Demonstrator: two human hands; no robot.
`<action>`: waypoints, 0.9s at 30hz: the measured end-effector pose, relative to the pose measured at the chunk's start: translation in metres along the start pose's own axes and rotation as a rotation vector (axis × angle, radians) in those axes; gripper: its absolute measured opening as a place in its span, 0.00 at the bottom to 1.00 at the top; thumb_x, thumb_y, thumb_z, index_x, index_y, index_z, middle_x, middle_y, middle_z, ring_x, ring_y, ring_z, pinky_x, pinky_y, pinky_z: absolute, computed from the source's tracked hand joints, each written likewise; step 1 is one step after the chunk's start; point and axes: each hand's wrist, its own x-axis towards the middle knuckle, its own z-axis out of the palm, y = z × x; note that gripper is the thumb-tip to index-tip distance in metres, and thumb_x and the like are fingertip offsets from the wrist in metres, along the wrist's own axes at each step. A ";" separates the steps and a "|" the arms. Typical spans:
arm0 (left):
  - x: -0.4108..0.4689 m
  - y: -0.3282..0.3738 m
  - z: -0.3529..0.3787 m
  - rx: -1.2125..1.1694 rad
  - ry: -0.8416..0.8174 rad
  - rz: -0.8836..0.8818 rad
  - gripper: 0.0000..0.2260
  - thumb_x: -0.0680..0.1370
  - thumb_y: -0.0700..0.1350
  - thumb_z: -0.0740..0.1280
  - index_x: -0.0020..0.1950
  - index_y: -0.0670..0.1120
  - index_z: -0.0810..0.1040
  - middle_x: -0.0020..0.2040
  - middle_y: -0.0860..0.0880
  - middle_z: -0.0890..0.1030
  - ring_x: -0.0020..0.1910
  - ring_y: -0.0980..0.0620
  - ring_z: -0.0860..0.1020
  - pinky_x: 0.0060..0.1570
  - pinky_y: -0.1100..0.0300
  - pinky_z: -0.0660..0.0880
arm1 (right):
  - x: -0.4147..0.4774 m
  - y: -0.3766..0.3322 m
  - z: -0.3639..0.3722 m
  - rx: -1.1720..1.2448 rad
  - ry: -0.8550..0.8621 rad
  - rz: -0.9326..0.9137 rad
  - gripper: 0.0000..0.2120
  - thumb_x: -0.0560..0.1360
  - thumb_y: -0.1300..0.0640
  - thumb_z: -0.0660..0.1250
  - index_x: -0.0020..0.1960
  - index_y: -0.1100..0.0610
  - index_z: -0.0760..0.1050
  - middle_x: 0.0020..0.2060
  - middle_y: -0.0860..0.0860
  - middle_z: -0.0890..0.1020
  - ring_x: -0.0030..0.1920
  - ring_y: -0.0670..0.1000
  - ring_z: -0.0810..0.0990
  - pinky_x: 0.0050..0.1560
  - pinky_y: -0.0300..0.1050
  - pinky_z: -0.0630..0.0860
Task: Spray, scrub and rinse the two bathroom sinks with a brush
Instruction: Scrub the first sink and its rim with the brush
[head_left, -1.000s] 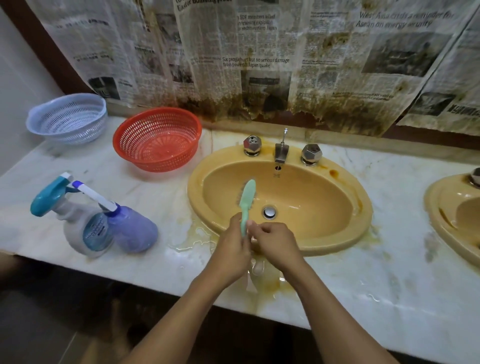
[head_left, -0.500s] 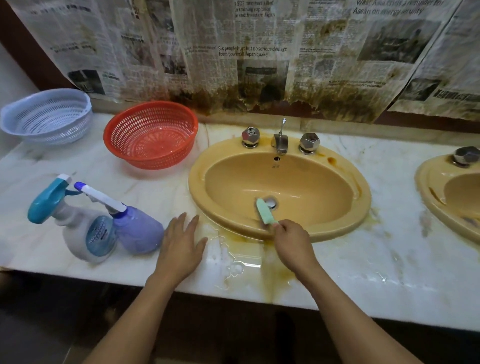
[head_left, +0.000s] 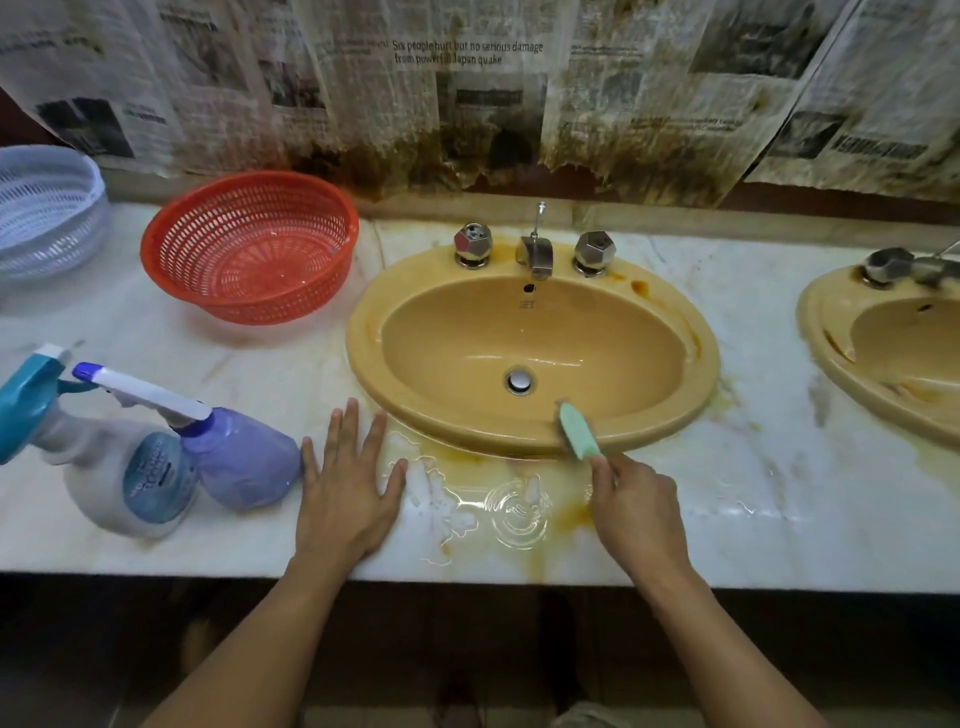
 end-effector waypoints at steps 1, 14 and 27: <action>0.000 0.001 0.000 -0.008 0.006 0.009 0.32 0.82 0.65 0.46 0.85 0.56 0.46 0.85 0.50 0.40 0.83 0.52 0.38 0.80 0.40 0.40 | 0.000 -0.012 0.007 0.003 -0.018 -0.029 0.18 0.85 0.49 0.55 0.54 0.58 0.80 0.39 0.56 0.82 0.42 0.60 0.78 0.38 0.50 0.69; 0.003 -0.003 0.005 0.024 0.002 0.008 0.33 0.81 0.67 0.43 0.84 0.56 0.50 0.85 0.49 0.45 0.83 0.50 0.40 0.80 0.39 0.39 | 0.013 0.051 -0.003 -0.004 0.036 -0.033 0.18 0.85 0.47 0.55 0.65 0.53 0.78 0.41 0.56 0.83 0.46 0.63 0.80 0.44 0.56 0.78; -0.006 -0.004 0.000 -0.234 0.108 -0.070 0.35 0.82 0.60 0.57 0.84 0.46 0.50 0.84 0.49 0.53 0.83 0.53 0.48 0.82 0.51 0.44 | 0.004 -0.124 0.076 -0.234 -0.197 -0.527 0.11 0.84 0.53 0.60 0.56 0.57 0.78 0.49 0.58 0.84 0.50 0.63 0.83 0.40 0.47 0.65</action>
